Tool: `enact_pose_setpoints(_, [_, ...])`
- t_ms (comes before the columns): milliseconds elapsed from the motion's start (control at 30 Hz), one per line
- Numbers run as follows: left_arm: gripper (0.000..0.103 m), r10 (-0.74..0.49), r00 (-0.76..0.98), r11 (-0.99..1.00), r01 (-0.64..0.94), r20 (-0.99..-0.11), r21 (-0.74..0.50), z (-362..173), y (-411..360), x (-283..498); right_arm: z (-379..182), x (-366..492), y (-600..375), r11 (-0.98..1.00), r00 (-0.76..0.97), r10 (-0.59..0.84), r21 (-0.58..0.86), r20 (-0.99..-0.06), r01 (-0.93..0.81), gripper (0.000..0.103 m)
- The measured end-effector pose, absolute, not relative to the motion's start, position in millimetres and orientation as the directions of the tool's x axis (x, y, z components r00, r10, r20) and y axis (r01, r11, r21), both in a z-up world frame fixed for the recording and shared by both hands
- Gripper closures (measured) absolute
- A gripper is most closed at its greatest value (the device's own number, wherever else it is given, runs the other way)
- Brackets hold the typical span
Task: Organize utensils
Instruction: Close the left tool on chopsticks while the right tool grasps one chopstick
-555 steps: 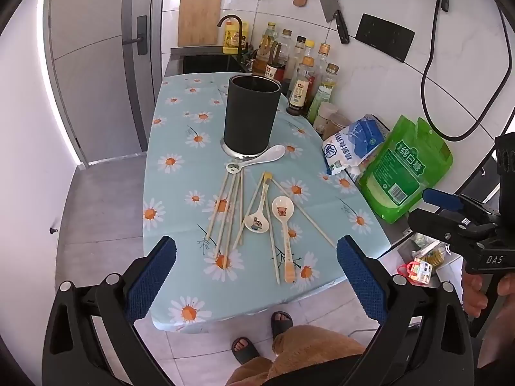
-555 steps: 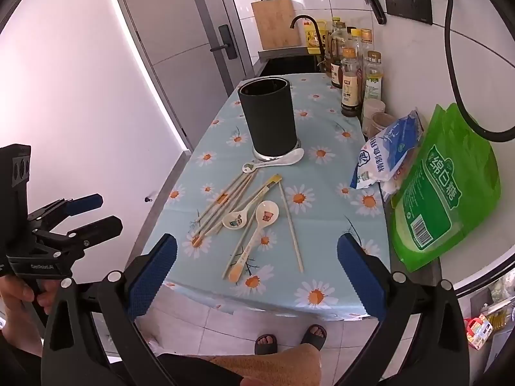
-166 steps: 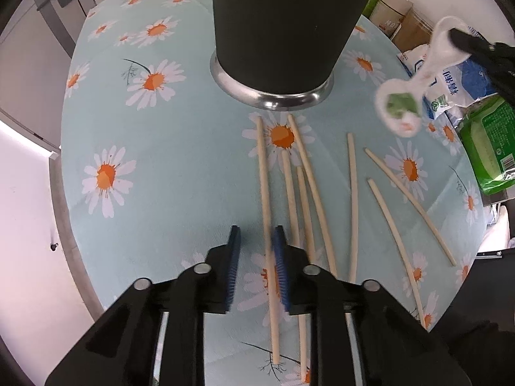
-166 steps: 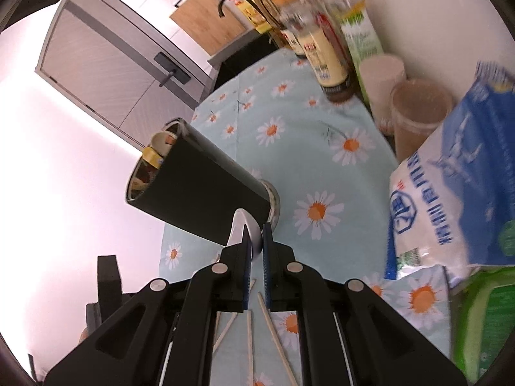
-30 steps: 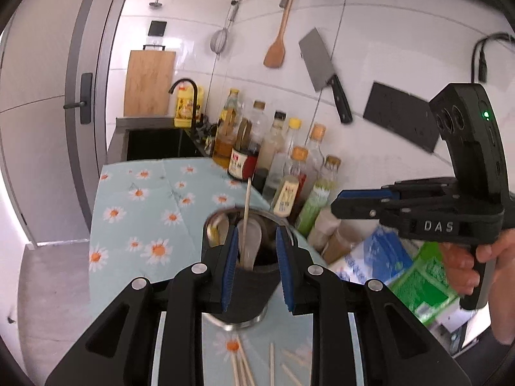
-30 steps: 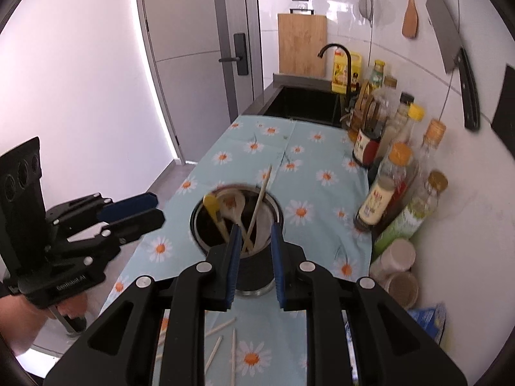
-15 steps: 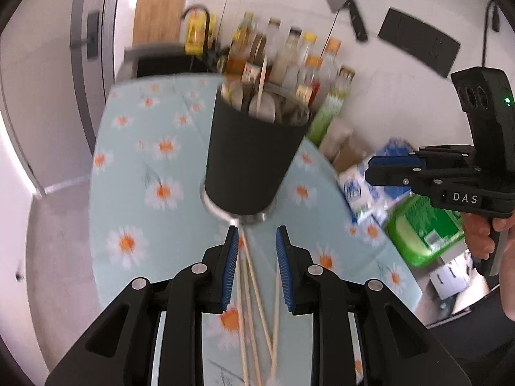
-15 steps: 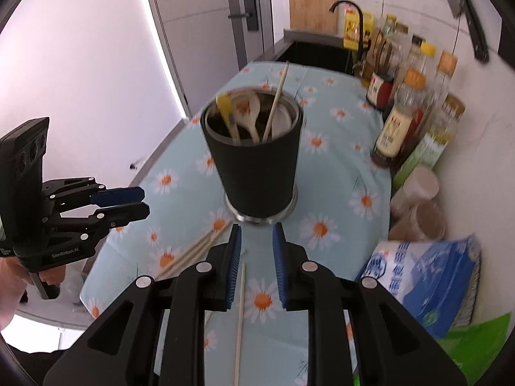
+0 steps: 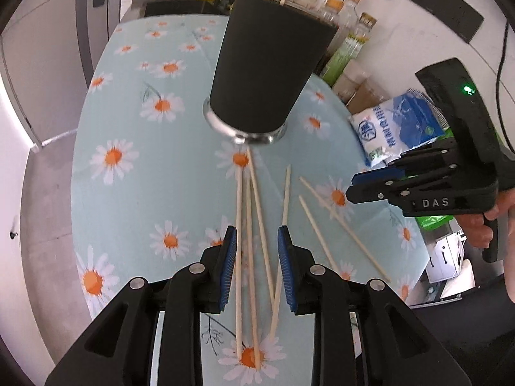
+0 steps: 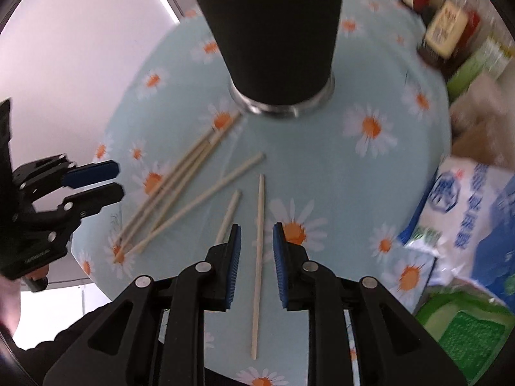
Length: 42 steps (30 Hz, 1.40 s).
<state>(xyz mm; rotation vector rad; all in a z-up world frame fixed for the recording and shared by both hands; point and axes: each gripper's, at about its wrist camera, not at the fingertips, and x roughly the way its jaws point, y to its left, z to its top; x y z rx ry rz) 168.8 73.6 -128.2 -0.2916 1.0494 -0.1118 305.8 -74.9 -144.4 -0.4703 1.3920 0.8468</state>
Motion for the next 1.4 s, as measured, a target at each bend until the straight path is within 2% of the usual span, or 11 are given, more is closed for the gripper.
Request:
enact_pose_setpoints(333, [0.078, -0.24, 0.432, 0.95, -0.08, -0.869, -0.302, -149.7, 79.5, 166.0, -171.4, 310.9, -64.7, 0.653, -0.099, 0.159, 0.18, -0.982, -0.736, 0.077])
enact_pose_setpoints(633, [0.078, -0.239, 0.394, 0.955, -0.072, -0.887, -0.289, -156.0, 85.5, 174.6, -185.6, 304.8, -47.2, 0.647, -0.092, 0.058, 0.108, -0.994, -0.755, 0.081])
enact_pose_setpoints(700, [0.078, -0.227, 0.388, 0.959, -0.069, -0.893, -0.274, -157.1, 85.2, 174.3, -187.4, 302.5, -42.6, 0.641, -0.083, 0.045, 0.092, -0.996, -0.762, 0.083])
enact_pose_setpoints(767, [0.078, -0.235, 0.389, 0.955, -0.078, -0.891, -0.286, -158.1, 87.2, 173.6, -189.9, 297.1, -34.3, 0.633, -0.061, 0.022, 0.061, -0.998, -0.772, 0.092])
enact_pose_setpoints(900, [0.078, -0.23, 0.378, 0.958, -0.075, -0.897, -0.277, -160.2, 86.2, 174.9, -191.6, 292.0, -28.5, 0.628, -0.024, 0.0, 0.019, -1.0, -0.778, 0.097])
enact_pose_setpoints(1133, [0.078, -0.208, 0.344, 0.968, -0.059, -0.916, -0.243, -159.0, 80.9, 180.6, -189.2, 296.9, -38.9, 0.649, -0.046, 0.038, 0.06, -0.998, -0.758, 0.097])
enact_pose_setpoints(1400, [0.078, -0.154, 0.28, 0.985, -0.038, -0.948, -0.171, -159.5, 73.4, 199.3, -162.1, 310.5, -66.8, 0.674, -0.037, 0.162, 0.138, -0.986, -0.725, 0.097])
